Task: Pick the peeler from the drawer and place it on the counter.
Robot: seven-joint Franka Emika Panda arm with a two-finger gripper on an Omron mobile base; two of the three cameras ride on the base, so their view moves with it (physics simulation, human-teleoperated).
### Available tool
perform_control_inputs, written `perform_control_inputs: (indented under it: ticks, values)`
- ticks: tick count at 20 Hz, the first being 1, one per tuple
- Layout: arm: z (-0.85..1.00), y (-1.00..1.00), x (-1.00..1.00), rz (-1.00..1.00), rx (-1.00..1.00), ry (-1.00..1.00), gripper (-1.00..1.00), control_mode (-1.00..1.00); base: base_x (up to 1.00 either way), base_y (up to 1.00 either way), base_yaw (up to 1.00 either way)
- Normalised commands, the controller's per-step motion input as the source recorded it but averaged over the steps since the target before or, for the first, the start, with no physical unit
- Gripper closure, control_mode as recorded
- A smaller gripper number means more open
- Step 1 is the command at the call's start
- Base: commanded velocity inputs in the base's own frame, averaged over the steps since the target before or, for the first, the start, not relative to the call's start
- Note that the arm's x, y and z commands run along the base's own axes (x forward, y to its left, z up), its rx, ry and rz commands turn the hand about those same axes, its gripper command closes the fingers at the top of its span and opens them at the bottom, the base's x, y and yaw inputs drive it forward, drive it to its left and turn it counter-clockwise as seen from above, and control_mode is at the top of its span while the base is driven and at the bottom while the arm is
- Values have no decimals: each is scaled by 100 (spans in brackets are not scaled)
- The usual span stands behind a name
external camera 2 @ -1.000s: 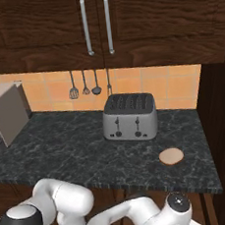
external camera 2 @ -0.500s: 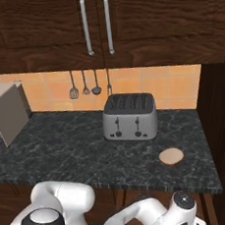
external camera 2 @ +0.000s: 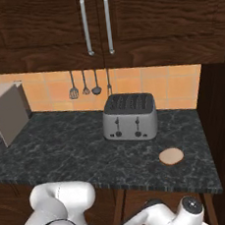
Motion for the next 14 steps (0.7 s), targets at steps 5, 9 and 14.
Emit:
perform_control_inputs:
  ticks: [5, 9, 14]
  values:
    - [-35, 0, 0, 0, 0, 7, -100, -100, 0, 0, 0]
    - [-45, 1, 0, 0, 0, 4, -100, -100, 0, 0, 0]
    - [-35, 0, 0, 0, 0, 0, -100, -100, 0, 0, 0]
